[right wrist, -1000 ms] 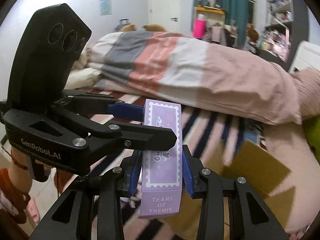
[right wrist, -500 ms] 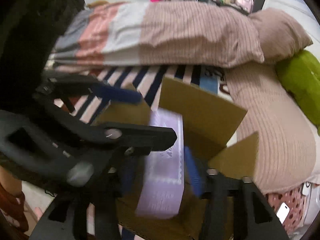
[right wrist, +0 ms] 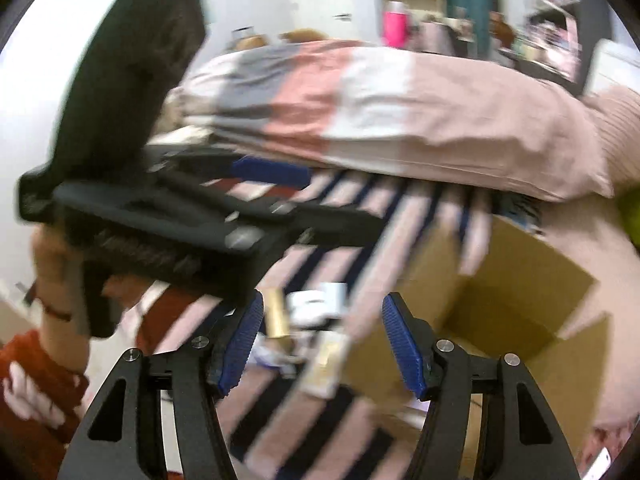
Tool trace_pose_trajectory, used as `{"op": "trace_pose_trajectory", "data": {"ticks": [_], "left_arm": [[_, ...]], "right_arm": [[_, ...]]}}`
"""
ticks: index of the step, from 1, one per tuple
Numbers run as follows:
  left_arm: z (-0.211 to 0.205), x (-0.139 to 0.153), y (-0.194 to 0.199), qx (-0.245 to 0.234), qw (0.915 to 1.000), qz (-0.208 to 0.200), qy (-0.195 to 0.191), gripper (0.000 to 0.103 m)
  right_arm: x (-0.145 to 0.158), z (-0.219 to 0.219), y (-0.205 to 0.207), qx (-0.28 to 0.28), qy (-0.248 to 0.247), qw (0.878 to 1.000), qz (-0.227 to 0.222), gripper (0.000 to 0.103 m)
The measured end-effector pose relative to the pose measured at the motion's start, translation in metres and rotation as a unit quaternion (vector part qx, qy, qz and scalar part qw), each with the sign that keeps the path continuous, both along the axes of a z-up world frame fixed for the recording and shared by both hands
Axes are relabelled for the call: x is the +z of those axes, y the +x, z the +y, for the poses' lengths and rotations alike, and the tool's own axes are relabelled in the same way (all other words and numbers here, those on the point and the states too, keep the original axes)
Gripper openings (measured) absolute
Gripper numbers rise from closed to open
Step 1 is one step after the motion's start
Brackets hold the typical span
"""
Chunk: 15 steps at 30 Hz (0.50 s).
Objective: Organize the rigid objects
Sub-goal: 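Carry the lavender box into the cardboard box and open the right gripper, then grasp the gold stick with the right gripper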
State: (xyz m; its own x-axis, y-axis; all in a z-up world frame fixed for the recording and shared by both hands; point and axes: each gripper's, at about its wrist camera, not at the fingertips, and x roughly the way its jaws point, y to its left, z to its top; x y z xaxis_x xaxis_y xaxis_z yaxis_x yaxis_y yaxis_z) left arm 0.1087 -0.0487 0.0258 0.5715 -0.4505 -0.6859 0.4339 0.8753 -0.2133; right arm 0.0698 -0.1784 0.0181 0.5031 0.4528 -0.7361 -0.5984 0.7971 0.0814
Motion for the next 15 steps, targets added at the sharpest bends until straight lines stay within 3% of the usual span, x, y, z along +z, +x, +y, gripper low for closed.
{"op": "trace_pose_trajectory", "data": {"ticks": [6, 13, 15], "left_arm": [[0.060, -0.046, -0.023, 0.056, 0.9980, 0.019, 0.020, 0.081], [0.110, -0.106, -0.044, 0.107, 0.9923, 0.057, 0.024, 0.081], [0.118, -0.118, -0.048, 0.117, 0.9905, 0.069, 0.025, 0.081]], "right_arm": [[-0.042, 0.060, -0.016, 0.095, -0.002, 0.995, 0.040, 0.059], [-0.127, 0.087, 0.027, 0.068, -0.078, 0.991, 0.086, 0.058], [-0.145, 0.085, 0.041, 0.060, -0.082, 0.990, 0.095, 0.048]]}}
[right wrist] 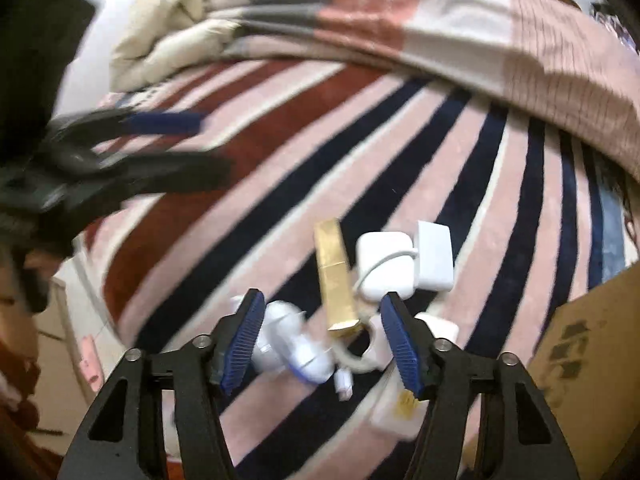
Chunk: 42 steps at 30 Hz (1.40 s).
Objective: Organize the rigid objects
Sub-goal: 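Grasp the gold stick with the right gripper, then lower the gold stick into the cardboard box and open the right gripper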
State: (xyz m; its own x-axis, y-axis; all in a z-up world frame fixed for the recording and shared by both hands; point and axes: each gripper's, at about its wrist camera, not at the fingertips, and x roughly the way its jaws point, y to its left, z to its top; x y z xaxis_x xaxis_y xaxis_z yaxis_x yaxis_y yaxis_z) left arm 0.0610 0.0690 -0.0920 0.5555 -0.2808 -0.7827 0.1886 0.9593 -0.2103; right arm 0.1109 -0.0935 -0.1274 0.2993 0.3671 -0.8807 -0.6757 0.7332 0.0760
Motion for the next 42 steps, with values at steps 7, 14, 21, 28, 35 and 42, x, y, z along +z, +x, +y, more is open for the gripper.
{"op": "trace_pose_trajectory", "data": {"ticks": [7, 14, 21, 28, 35, 42], "left_arm": [[0.006, -0.011, -0.006, 0.004, 0.9999, 0.007, -0.011, 0.081], [-0.002, -0.011, 0.001, -0.005, 0.9996, 0.011, -0.024, 0.081], [-0.006, -0.014, 0.004, -0.008, 0.9993, 0.017, -0.033, 0.081], [-0.028, 0.012, 0.017, -0.053, 0.9944, 0.002, -0.091, 0.081], [-0.074, 0.069, 0.038, -0.121, 0.9805, -0.038, -0.150, 0.060], [-0.133, 0.105, 0.065, -0.166, 0.9741, -0.053, -0.144, 0.039]], "right_arm": [[-0.020, 0.019, 0.018, 0.018, -0.027, 0.999, -0.016, 0.025], [-0.022, 0.028, 0.014, 0.032, -0.052, 0.998, -0.012, 0.014], [-0.026, 0.035, 0.018, 0.028, -0.056, 0.998, -0.009, 0.013], [0.024, 0.018, -0.005, 0.009, 0.009, 0.997, -0.075, 0.013], [0.093, -0.016, -0.022, -0.024, 0.065, 0.990, -0.124, 0.013], [0.138, -0.067, -0.018, -0.070, 0.089, 0.981, -0.156, 0.013]]}}
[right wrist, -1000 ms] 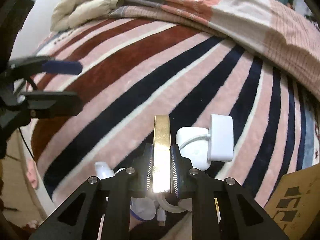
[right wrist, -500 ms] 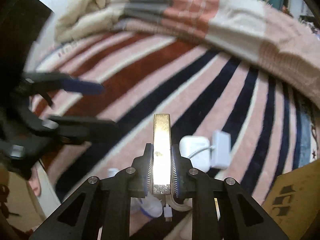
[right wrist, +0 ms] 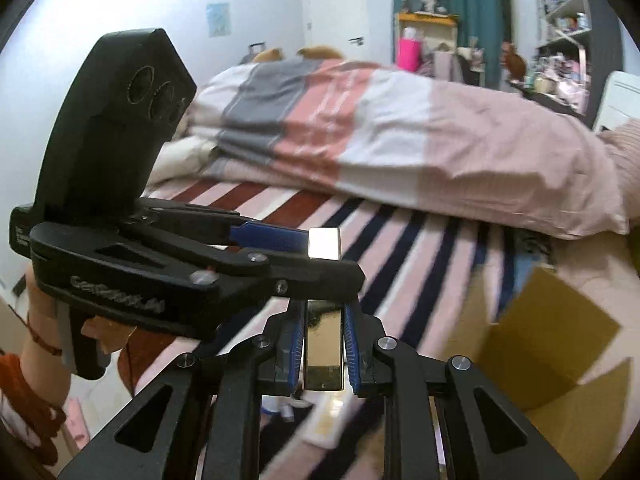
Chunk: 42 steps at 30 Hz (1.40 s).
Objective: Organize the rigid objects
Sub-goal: 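Lower the gold stick into the cardboard box and open the right gripper, then grasp the white round earbud case with the right gripper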
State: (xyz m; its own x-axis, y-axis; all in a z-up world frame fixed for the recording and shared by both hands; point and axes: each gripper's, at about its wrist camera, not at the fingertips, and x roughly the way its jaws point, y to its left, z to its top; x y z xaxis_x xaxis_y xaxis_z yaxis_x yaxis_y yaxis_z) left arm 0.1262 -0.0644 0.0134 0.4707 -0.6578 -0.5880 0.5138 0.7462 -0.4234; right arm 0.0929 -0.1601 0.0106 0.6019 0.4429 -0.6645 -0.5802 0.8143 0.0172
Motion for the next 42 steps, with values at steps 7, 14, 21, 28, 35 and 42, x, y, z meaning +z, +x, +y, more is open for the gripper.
{"op": "trace_pose_trajectory", "data": {"ticks": [7, 14, 21, 28, 35, 42], "left_arm": [[-0.067, 0.004, 0.026, -0.045, 0.9986, 0.010, 0.027, 0.038], [-0.125, -0.011, 0.042, -0.079, 0.9928, 0.048, 0.076, 0.038], [-0.141, -0.018, 0.041, -0.082, 0.9890, 0.061, 0.107, 0.070], [-0.100, 0.011, 0.016, -0.058, 0.9936, 0.018, 0.096, 0.075], [-0.016, 0.026, -0.017, 0.017, 0.9953, -0.024, 0.093, 0.076], [0.062, -0.004, -0.040, 0.103, 0.9886, -0.028, 0.107, 0.077]], "right_arm": [[0.012, -0.057, 0.011, -0.061, 0.007, 0.998, 0.013, 0.013], [0.003, -0.108, 0.023, -0.114, 0.009, 0.991, 0.066, 0.013], [-0.018, -0.126, 0.030, -0.138, -0.018, 0.983, 0.117, 0.021], [-0.013, -0.106, 0.011, -0.109, -0.031, 0.989, 0.092, 0.042], [0.012, -0.050, -0.025, -0.022, -0.011, 0.999, 0.024, 0.056], [-0.004, 0.022, -0.048, 0.088, -0.011, 0.996, 0.023, 0.056]]}}
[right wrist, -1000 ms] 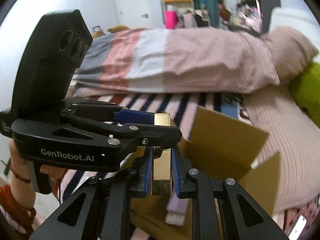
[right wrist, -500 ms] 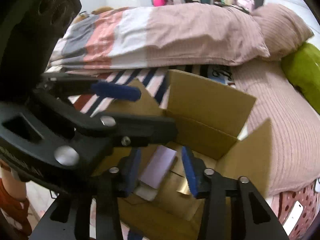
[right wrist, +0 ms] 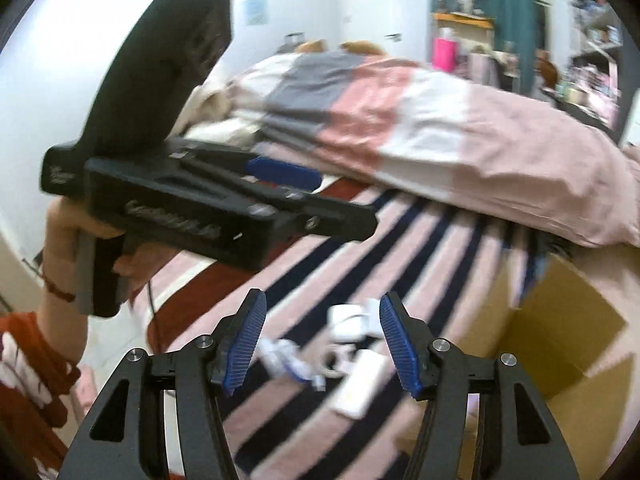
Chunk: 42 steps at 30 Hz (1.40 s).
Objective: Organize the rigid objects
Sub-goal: 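Grasp the white round earbud case with the right gripper, then drop the white round case into the cardboard box, open the right gripper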
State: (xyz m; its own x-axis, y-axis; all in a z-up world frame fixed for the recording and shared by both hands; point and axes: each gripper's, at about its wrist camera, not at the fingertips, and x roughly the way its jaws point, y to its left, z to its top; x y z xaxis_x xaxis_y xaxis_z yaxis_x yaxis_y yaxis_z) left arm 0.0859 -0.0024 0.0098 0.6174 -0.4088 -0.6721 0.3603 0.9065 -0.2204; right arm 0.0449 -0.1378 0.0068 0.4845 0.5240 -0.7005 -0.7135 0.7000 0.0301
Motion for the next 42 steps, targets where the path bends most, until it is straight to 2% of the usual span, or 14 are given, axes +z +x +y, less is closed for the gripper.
{"op": "trace_pose_trajectory", "data": {"ticks": [6, 11, 13, 15, 17, 19, 21, 31, 37, 38, 42], "left_arm": [[0.034, -0.056, -0.014, 0.024, 0.9992, 0.028, 0.016, 0.077], [0.043, -0.089, -0.023, 0.024, 0.9981, 0.053, 0.019, 0.077], [0.046, -0.098, -0.026, 0.025, 0.9979, 0.057, 0.020, 0.077], [0.049, -0.102, -0.027, 0.026, 0.9977, 0.060, 0.018, 0.077], [0.052, -0.104, -0.027, 0.025, 0.9978, 0.060, 0.012, 0.077], [0.052, -0.104, -0.027, 0.024, 0.9979, 0.060, 0.010, 0.077], [0.053, -0.105, -0.027, 0.024, 0.9978, 0.060, 0.010, 0.077], [0.047, -0.110, -0.027, 0.025, 0.9970, 0.072, 0.014, 0.077], [0.051, -0.111, -0.026, 0.031, 0.9967, 0.074, 0.015, 0.077], [0.051, -0.112, -0.026, 0.031, 0.9965, 0.076, 0.016, 0.077], [0.048, -0.113, -0.025, 0.019, 0.9962, 0.085, 0.004, 0.077]], "right_arm": [[-0.057, 0.037, 0.000, 0.044, -0.023, 0.996, 0.069, 0.056], [-0.113, 0.042, 0.016, 0.038, -0.057, 0.989, 0.128, 0.055], [-0.129, 0.041, 0.022, 0.033, -0.077, 0.988, 0.130, 0.050], [-0.138, 0.041, 0.024, 0.033, -0.092, 0.987, 0.130, 0.036], [-0.148, 0.041, 0.027, 0.037, -0.104, 0.984, 0.139, 0.029], [-0.151, 0.040, 0.030, 0.035, -0.102, 0.985, 0.137, 0.028], [-0.151, 0.041, 0.033, 0.033, -0.098, 0.986, 0.134, 0.019], [-0.149, 0.047, 0.050, 0.043, -0.094, 0.985, 0.142, 0.018], [-0.162, 0.061, 0.060, 0.060, -0.106, 0.981, 0.150, 0.018], [-0.164, 0.062, 0.060, 0.061, -0.107, 0.981, 0.152, 0.013], [-0.158, 0.059, 0.054, 0.048, -0.102, 0.986, 0.120, 0.011]]}}
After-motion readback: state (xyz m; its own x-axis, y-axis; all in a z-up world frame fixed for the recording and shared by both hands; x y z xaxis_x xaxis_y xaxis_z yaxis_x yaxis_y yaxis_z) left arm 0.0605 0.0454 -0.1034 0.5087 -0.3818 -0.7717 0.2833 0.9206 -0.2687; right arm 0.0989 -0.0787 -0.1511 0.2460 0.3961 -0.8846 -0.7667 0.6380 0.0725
